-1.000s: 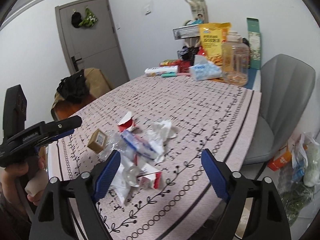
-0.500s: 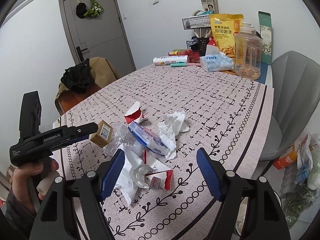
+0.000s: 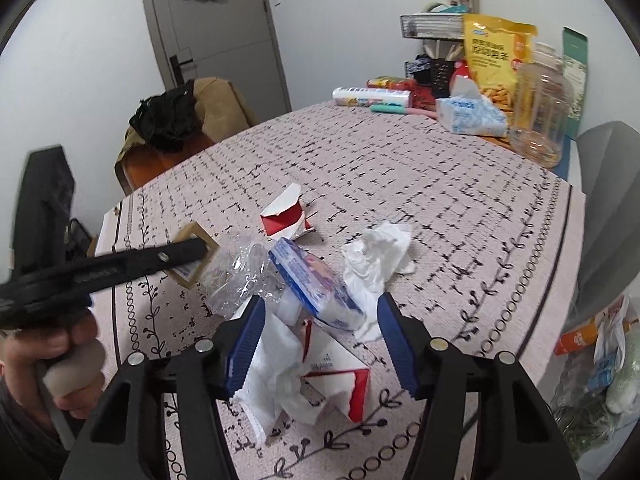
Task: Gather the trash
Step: 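Grasp the small brown box with the left gripper while the right gripper grasps the blue wrapper, then carry the brown box and blue wrapper over the trash bin with both grippers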
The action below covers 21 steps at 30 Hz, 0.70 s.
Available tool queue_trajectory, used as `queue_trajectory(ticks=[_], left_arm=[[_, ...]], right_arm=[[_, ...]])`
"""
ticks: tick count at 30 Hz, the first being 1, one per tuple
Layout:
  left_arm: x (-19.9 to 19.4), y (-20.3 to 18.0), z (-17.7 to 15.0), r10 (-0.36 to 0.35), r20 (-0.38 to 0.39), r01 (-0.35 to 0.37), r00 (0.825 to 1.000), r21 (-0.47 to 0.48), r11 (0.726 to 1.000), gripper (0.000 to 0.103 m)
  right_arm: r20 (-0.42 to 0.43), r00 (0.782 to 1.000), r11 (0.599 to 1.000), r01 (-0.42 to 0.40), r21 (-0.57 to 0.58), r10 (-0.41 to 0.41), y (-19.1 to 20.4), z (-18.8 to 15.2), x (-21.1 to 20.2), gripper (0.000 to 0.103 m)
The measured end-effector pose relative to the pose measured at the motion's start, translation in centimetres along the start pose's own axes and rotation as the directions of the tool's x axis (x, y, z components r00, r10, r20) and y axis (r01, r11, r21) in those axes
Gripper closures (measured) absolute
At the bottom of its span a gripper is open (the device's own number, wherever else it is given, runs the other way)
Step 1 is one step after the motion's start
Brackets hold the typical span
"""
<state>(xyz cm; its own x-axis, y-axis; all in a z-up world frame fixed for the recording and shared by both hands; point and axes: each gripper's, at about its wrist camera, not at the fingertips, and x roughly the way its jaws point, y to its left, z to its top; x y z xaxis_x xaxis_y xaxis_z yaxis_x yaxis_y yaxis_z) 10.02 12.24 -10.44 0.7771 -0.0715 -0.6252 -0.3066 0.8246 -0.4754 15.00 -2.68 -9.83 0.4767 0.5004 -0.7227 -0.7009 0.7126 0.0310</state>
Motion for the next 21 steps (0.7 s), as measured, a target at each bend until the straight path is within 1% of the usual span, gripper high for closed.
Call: queue_trajectory(ticks=[3, 5, 6, 7, 8, 9, 13, 21], left_arm=[[-1.1, 0.5, 0.3, 0.008, 0.028, -0.008, 1.0, -0.009, 1.0, 0.075], [-1.6, 0.8, 0.4, 0.009, 0.039, -0.009, 0.999, -0.014, 1.0, 0.075], [-1.8, 1.0, 0.4, 0.01, 0.043, -0.009, 0.999, -0.016, 1.0, 0.075], [-2.0, 1.1, 0.5, 0.011, 0.046, -0.01, 0.999, -0.017, 1.0, 0.075], [-2.2, 1.2, 0.5, 0.012, 0.049, -0.011, 0.999, -0.019, 1.0, 0.075], [-2.3, 1.3, 0.5, 0.012, 0.051, -0.011, 0.999, -0.021, 1.0, 0.075], [-3.0, 1.3, 0.5, 0.01, 0.065, -0.009, 0.998, -0.019, 1.0, 0.075], [-4.1, -0.3, 0.7, -0.017, 0.089, 0.016, 0.996, 0.012, 1.0, 0.075]], right_arm=[[-0.026, 1.0, 1.0, 0.003, -0.02, -0.004, 0.5, 0.4, 1.3, 0.05], [-0.045, 0.999, 1.0, 0.005, -0.026, -0.006, 0.7, 0.6, 2.1, 0.055], [-0.051, 0.999, 1.0, 0.005, -0.028, -0.006, 0.9, 0.7, 2.3, 0.062], [-0.063, 0.998, 0.999, 0.0, -0.032, -0.002, 1.0, 0.7, 2.7, 0.072], [-0.073, 0.997, 0.999, -0.005, -0.036, 0.002, 1.1, 0.7, 2.9, 0.078], [-0.081, 0.997, 0.999, -0.006, -0.043, 0.003, 1.3, 0.7, 3.0, 0.089], [-0.043, 0.999, 0.998, -0.011, -0.055, 0.009, 2.0, 1.2, 1.7, 0.092], [0.041, 0.999, 0.997, -0.027, -0.067, 0.03, 2.6, 2.1, -1.9, 0.092]])
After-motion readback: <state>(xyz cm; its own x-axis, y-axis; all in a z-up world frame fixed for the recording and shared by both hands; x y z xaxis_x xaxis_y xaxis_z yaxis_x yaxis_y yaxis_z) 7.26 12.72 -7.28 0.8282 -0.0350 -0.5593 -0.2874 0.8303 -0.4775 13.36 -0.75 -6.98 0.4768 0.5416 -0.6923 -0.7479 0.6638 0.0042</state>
